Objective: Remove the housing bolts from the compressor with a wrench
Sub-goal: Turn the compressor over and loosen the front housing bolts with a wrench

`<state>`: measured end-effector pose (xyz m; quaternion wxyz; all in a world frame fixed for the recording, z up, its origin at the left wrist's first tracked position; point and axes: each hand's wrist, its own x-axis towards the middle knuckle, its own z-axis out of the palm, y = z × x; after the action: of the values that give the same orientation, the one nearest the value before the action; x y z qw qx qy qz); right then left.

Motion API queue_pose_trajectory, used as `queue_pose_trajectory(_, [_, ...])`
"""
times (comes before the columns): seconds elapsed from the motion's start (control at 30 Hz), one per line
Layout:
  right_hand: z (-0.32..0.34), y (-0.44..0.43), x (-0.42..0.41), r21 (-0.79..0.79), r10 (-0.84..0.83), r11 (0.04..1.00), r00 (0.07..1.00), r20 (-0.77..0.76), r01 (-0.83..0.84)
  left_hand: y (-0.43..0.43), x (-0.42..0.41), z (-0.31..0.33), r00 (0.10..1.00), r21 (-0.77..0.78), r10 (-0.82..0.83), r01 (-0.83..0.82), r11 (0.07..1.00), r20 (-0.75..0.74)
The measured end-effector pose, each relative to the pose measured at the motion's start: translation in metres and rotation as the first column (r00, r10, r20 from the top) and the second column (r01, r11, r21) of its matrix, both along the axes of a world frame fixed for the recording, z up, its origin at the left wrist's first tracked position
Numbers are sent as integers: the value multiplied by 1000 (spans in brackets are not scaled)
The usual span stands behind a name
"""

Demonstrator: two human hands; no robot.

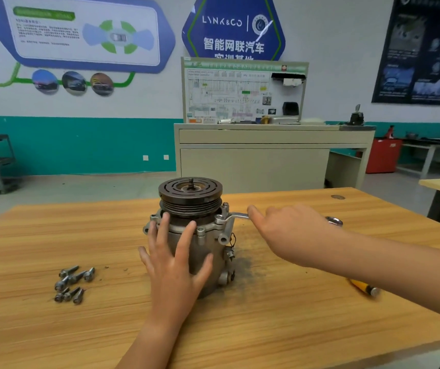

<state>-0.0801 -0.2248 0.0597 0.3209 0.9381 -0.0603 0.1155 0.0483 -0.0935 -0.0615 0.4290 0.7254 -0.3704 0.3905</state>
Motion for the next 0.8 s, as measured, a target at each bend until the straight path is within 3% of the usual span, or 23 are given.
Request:
queue_pose_trajectory(0.17, [-3,-28,31,-8,28,1000,998,48,-27,2,0,0,999,33,-3,1,999,38])
queue_pose_trajectory(0.23, [-8,-39,41,-84,125,990,985,122,-115,2,1,-1,998,42,1,-4,999,61])
queue_pose_trajectory(0.33, [-15,-45,59,-41,285,958,913,292,-285,2,2,-1,997,39,11,-14,999,70])
queue_pose_trajectory(0.47, [-10,-43,70,19,263,961,929,260,-278,3,-4,-1,998,54,14,-18,998,63])
queue_pose_trajectory(0.53, [-7,-45,59,65,273,943,870,411,-326,4,-4,-2,998,73,14,-19,997,68])
queue_pose_trajectory(0.6, [-3,-40,41,142,268,882,724,635,-450,4,-2,-3,998,73,4,-9,997,59])
queue_pose_trajectory(0.67, [0,-27,19,160,301,818,648,699,-553,3,-1,-4,998,59,-1,-2,998,57])
queue_pose_trajectory(0.73, [1,-14,-3,158,334,816,677,656,-556,3,0,-6,998,51,-3,0,999,65])
queue_pose_trajectory(0.8, [-2,-2,-18,211,304,861,800,517,-463,3,2,-6,996,39,-5,1,999,85])
